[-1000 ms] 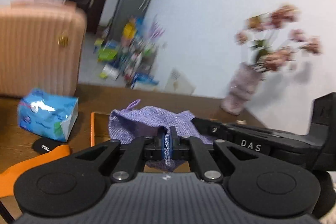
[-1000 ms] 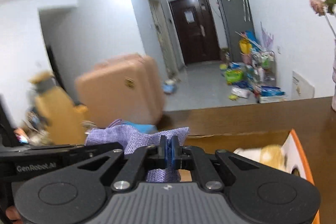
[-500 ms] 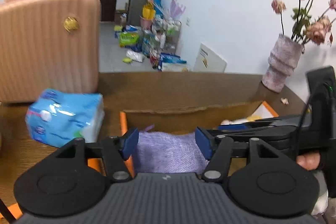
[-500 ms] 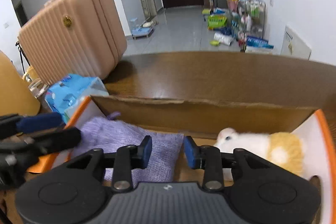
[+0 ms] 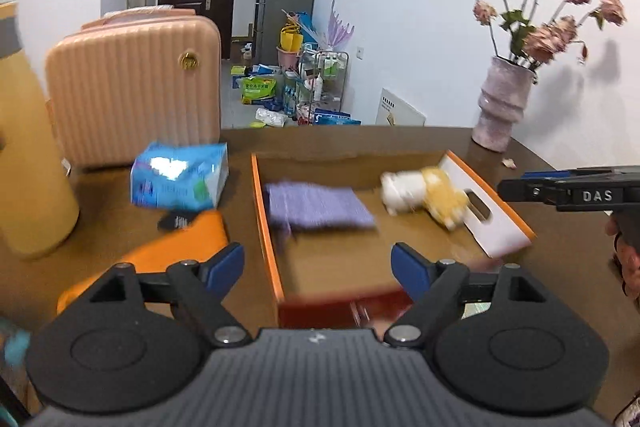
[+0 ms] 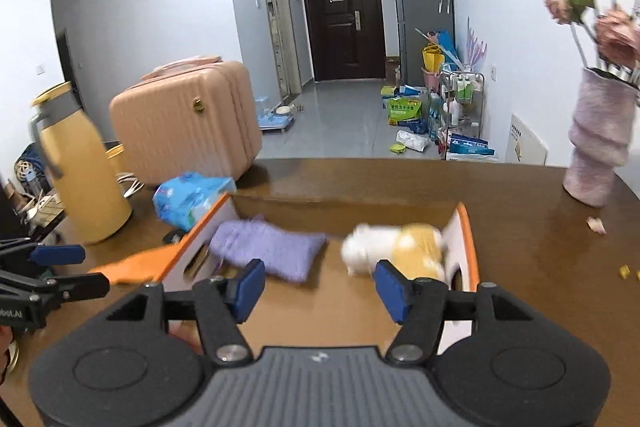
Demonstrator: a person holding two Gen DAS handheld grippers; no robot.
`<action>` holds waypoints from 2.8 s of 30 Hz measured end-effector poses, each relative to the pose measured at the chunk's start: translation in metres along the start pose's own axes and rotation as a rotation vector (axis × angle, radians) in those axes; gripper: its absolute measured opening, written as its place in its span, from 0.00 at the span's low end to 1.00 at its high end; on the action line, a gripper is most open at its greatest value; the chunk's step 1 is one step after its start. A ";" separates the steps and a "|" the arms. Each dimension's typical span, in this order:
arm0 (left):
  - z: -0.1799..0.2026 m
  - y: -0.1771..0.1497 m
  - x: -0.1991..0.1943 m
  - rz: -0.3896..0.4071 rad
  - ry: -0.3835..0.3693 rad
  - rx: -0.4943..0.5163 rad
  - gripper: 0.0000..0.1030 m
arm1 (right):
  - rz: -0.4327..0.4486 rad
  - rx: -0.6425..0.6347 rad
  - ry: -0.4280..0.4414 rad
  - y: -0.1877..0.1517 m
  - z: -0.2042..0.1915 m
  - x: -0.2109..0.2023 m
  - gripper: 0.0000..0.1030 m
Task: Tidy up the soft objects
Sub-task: 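Carry the purple sachet with both tools into the box and release it, then withdraw both open tools from the box back over the table, then close both tools on the terracotta sponge from either side, then lift the terracotta sponge with both tools into the box and open them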
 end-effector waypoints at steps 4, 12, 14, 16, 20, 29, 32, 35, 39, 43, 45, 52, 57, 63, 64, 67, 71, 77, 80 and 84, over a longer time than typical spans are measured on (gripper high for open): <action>0.022 -0.040 -0.041 0.049 0.043 0.016 0.85 | 0.030 -0.007 0.043 -0.053 0.002 -0.044 0.64; 0.063 -0.128 -0.099 0.086 0.111 -0.051 0.88 | 0.179 -0.123 0.039 -0.149 -0.019 -0.120 0.74; 0.074 -0.151 -0.107 0.062 0.101 -0.075 0.88 | 0.202 -0.128 0.046 -0.171 -0.026 -0.135 0.79; 0.080 -0.170 -0.115 0.046 0.081 -0.089 0.89 | 0.207 -0.109 0.066 -0.194 -0.030 -0.147 0.81; 0.082 -0.186 -0.122 0.034 0.091 -0.078 0.89 | 0.182 -0.028 0.094 -0.229 -0.028 -0.157 0.81; 0.060 -0.144 -0.063 0.099 0.047 0.004 0.79 | 0.187 -0.015 0.106 -0.217 -0.038 -0.132 0.65; 0.043 -0.121 -0.025 0.065 -0.069 -0.016 0.67 | 0.177 -0.010 0.110 -0.204 -0.046 -0.107 0.56; 0.030 -0.104 0.013 0.042 -0.140 -0.014 0.65 | 0.164 0.028 0.122 -0.187 -0.053 -0.075 0.51; 0.016 -0.097 0.049 0.002 -0.280 -0.071 0.51 | 0.167 0.060 0.089 -0.170 -0.059 -0.032 0.52; 0.014 -0.091 0.046 0.041 -0.354 -0.092 0.34 | 0.174 0.058 0.078 -0.164 -0.063 -0.009 0.46; 0.017 -0.085 0.031 0.079 -0.340 -0.089 0.34 | 0.198 0.069 0.074 -0.158 -0.062 -0.012 0.35; 0.060 -0.089 -0.056 0.123 -0.330 -0.151 0.29 | 0.174 0.145 0.202 -0.153 -0.042 -0.079 0.30; 0.104 -0.147 -0.084 0.005 -0.340 -0.171 0.29 | -0.013 0.194 0.235 -0.201 -0.018 -0.111 0.29; 0.120 -0.192 -0.078 -0.140 -0.281 -0.197 0.40 | -0.040 0.220 0.177 -0.243 -0.012 -0.117 0.32; 0.118 -0.193 -0.078 -0.141 -0.267 -0.212 0.45 | -0.030 0.216 0.169 -0.244 -0.013 -0.117 0.33; 0.110 -0.191 -0.078 -0.129 -0.252 -0.233 0.45 | -0.001 0.192 0.168 -0.245 -0.014 -0.121 0.40; 0.109 -0.187 -0.071 -0.129 -0.264 -0.267 0.45 | -0.021 0.224 0.171 -0.248 -0.004 -0.115 0.39; 0.119 -0.180 -0.064 -0.112 -0.283 -0.236 0.37 | -0.031 0.271 0.260 -0.247 -0.001 -0.107 0.25; 0.110 -0.146 -0.064 -0.044 -0.306 -0.247 0.37 | 0.025 0.249 0.261 -0.218 -0.004 -0.108 0.25; 0.083 -0.067 -0.044 0.065 -0.302 -0.193 0.37 | 0.107 0.242 0.297 -0.133 -0.006 -0.089 0.25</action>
Point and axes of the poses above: each gripper's, at about its wrist camera, not at the fingertips, and x roughly the way its jaws point, z to its right, y to its top, the point moved 5 cm from there along x, roughly the way its jaws point, and after that the axes turned 6 degrees about x, right-handed, at the moved point
